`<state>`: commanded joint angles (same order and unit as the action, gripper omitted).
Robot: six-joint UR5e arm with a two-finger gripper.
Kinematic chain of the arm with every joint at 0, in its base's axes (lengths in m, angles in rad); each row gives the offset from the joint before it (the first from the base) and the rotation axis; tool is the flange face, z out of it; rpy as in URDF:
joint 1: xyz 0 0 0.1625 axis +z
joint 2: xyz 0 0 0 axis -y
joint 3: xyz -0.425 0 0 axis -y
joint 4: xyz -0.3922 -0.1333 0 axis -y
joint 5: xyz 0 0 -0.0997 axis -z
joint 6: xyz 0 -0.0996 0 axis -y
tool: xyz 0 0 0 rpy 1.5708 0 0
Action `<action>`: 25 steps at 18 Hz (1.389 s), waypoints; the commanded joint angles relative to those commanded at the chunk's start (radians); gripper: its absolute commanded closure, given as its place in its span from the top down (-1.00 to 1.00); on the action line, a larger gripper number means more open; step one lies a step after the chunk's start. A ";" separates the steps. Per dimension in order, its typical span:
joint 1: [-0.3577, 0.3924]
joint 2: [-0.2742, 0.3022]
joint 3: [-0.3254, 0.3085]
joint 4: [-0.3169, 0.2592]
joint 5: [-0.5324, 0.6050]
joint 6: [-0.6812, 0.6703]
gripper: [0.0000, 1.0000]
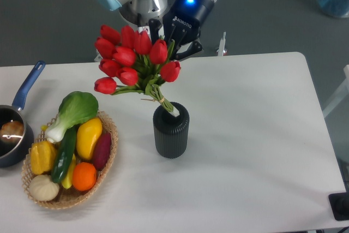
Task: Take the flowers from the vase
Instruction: 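Lift the tulip bunch straight up out of the black vase, then carry the held tulips away from the vase over the table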
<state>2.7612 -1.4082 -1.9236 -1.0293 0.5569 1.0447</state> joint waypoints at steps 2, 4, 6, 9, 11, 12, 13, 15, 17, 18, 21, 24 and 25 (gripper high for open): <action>-0.002 0.006 0.000 0.000 -0.017 -0.014 -1.00; -0.002 0.011 0.003 0.000 -0.028 -0.017 -1.00; -0.003 0.015 0.012 0.000 -0.029 -0.041 -1.00; -0.003 0.009 0.041 0.000 -0.029 -0.075 -1.00; 0.003 0.003 0.055 0.002 -0.028 -0.075 -1.00; 0.008 0.003 0.060 0.003 -0.026 -0.074 -1.00; 0.011 0.002 0.066 0.006 -0.026 -0.071 -1.00; 0.034 0.002 0.078 0.011 -0.026 -0.068 -1.00; 0.063 -0.005 0.087 0.011 -0.020 -0.065 -1.00; 0.078 -0.017 0.095 0.011 -0.017 -0.061 -1.00; 0.126 -0.069 0.132 0.018 -0.009 -0.061 -1.00; 0.175 -0.116 0.159 0.023 0.055 -0.031 -1.00; 0.181 -0.139 0.167 0.023 0.087 -0.009 -1.00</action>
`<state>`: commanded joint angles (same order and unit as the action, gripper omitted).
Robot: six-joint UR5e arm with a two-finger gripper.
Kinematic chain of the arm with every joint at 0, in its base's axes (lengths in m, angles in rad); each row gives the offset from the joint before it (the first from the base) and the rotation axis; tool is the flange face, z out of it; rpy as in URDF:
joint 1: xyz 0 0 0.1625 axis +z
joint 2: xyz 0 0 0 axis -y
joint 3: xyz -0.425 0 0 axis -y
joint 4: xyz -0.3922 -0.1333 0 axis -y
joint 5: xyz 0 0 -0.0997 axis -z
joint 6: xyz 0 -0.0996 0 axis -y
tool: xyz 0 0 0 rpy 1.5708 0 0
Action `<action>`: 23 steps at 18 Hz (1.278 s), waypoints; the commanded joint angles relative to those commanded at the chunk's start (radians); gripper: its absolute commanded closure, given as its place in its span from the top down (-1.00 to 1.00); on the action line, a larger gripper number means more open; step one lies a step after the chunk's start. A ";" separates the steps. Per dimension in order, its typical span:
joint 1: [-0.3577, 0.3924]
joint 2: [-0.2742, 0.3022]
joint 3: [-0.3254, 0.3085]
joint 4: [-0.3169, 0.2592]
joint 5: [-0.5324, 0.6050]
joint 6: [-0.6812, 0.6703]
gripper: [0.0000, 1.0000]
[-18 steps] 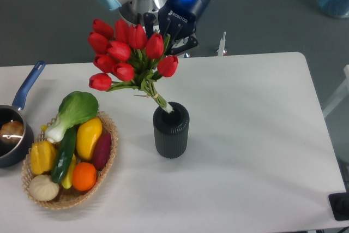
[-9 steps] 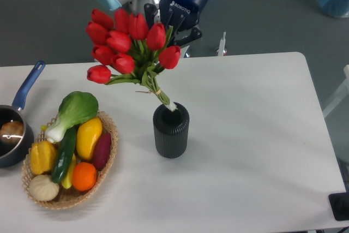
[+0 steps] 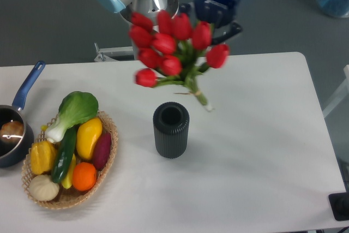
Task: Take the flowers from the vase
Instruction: 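Carry the held tulips away from the vase over the table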
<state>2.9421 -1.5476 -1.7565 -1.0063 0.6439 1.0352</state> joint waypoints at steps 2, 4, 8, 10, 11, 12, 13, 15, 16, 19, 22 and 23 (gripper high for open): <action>0.006 -0.029 0.014 0.002 0.092 0.041 -1.00; 0.006 -0.046 0.017 -0.002 0.202 0.072 -1.00; -0.003 -0.075 0.017 -0.003 0.370 0.147 -1.00; -0.005 -0.082 0.017 -0.006 0.390 0.149 -1.00; -0.005 -0.088 0.018 -0.006 0.411 0.149 -1.00; -0.008 -0.092 0.022 -0.005 0.443 0.155 -1.00; -0.021 -0.101 0.034 -0.005 0.469 0.172 -1.00; -0.055 -0.132 0.069 -0.006 0.541 0.192 -1.00; -0.067 -0.146 0.084 -0.008 0.587 0.193 -1.00; -0.124 -0.177 0.124 -0.011 0.716 0.216 -1.00; -0.169 -0.209 0.164 -0.032 0.813 0.238 -1.00; -0.178 -0.216 0.173 -0.034 0.827 0.244 -1.00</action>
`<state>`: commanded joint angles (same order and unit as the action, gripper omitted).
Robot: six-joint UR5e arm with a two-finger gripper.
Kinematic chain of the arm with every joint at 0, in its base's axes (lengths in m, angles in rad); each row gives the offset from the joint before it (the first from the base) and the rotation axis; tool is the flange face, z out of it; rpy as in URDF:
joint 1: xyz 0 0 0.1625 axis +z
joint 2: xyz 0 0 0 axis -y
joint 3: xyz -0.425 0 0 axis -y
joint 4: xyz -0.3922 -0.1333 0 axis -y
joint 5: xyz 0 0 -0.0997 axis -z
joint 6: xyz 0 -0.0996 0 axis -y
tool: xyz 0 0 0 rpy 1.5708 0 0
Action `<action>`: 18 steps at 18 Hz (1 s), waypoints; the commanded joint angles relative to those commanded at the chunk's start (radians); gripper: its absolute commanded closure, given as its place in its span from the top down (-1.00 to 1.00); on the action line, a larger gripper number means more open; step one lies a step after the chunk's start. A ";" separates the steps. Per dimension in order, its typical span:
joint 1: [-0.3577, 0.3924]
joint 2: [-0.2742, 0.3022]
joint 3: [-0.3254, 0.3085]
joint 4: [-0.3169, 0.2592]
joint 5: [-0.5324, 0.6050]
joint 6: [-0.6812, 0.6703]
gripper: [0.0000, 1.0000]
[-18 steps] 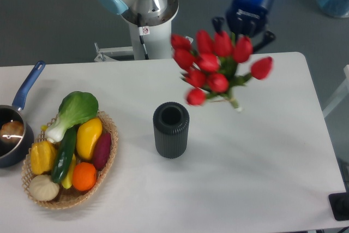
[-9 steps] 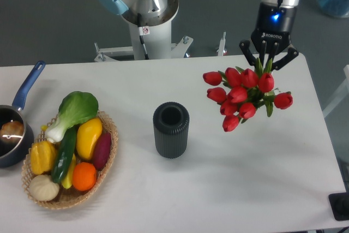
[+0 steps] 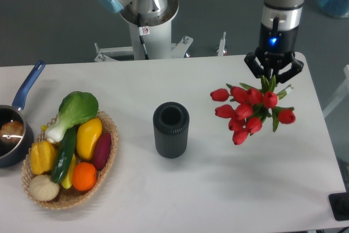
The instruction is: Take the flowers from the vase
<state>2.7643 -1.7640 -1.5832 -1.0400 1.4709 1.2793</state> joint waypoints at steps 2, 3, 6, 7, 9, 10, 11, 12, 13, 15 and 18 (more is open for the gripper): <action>-0.014 -0.012 0.017 -0.006 0.028 0.032 -1.00; -0.023 -0.018 0.023 -0.008 0.052 0.047 -1.00; -0.046 -0.025 0.037 -0.053 0.091 0.115 -1.00; -0.048 -0.028 0.051 -0.075 0.098 0.120 -1.00; -0.051 -0.035 0.086 -0.132 0.098 0.120 -1.00; -0.054 -0.043 0.104 -0.159 0.098 0.120 -1.00; -0.055 -0.046 0.117 -0.176 0.101 0.118 -1.00; -0.055 -0.048 0.120 -0.181 0.104 0.118 -1.00; -0.055 -0.049 0.120 -0.183 0.111 0.118 -1.00; -0.057 -0.049 0.120 -0.183 0.112 0.118 -1.00; -0.057 -0.049 0.118 -0.181 0.112 0.107 -1.00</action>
